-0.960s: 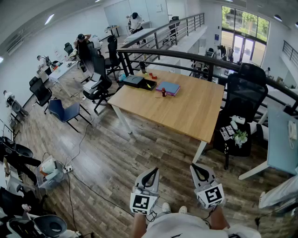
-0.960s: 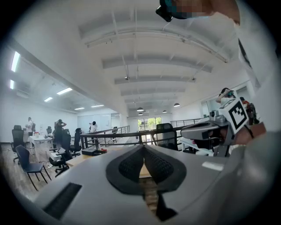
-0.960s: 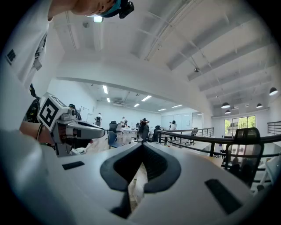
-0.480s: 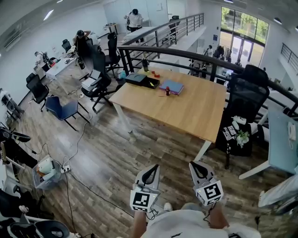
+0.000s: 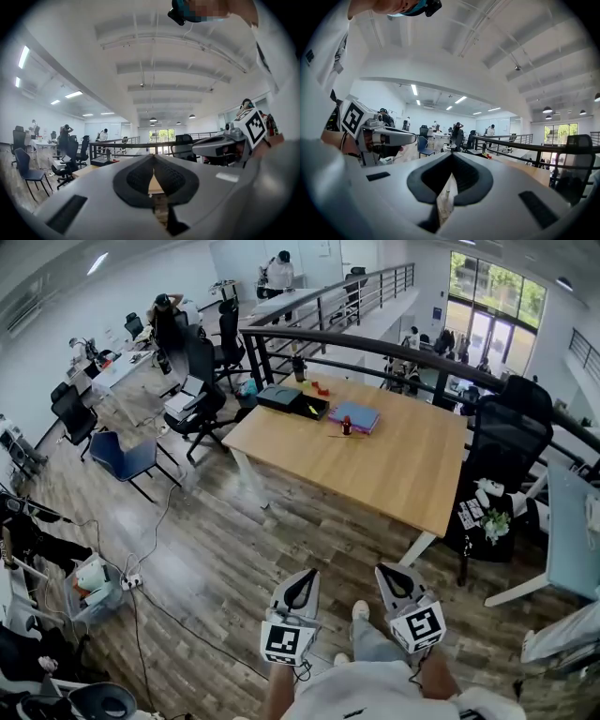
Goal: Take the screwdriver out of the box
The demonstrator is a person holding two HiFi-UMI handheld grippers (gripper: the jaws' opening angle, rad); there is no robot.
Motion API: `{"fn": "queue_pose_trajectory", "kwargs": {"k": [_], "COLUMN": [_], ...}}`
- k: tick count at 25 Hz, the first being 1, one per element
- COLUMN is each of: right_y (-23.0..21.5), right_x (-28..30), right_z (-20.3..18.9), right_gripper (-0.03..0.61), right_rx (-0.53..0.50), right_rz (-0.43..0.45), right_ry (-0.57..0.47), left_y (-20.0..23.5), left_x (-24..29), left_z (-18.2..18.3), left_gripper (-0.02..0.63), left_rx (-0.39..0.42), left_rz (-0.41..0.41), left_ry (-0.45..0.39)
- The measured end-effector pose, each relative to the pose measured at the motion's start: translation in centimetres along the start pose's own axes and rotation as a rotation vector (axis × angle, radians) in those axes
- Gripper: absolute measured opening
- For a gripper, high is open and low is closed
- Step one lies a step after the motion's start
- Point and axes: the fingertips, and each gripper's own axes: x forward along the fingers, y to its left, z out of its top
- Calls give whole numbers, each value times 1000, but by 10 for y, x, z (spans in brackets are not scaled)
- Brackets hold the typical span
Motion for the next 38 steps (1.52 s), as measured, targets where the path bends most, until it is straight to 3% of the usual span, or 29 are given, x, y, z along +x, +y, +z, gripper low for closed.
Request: {"fn": "queue_pose_trajectory", "kwargs": {"k": [5,22,31,38], "right_y": [-18,-140,-170,-180], "right_x": [41,203,279,358], "right_z": [-4,6,-2,3], "right_gripper": [-6,-6,-6,-6], "right_rx": [7,-9,11,7], "right_rz": [26,171,171,140], "right_ry": [9,13,20,31], "left_y": [28,122,182,252], "left_x": [31,197,252,295], "left_z": [-6,6,-3,-10], "left_gripper": [11,11,11,11], "left_rx": [-4,-11,-18,-22], "left_rz": [20,128,131,88], "left_ry": [9,45,61,53]}}
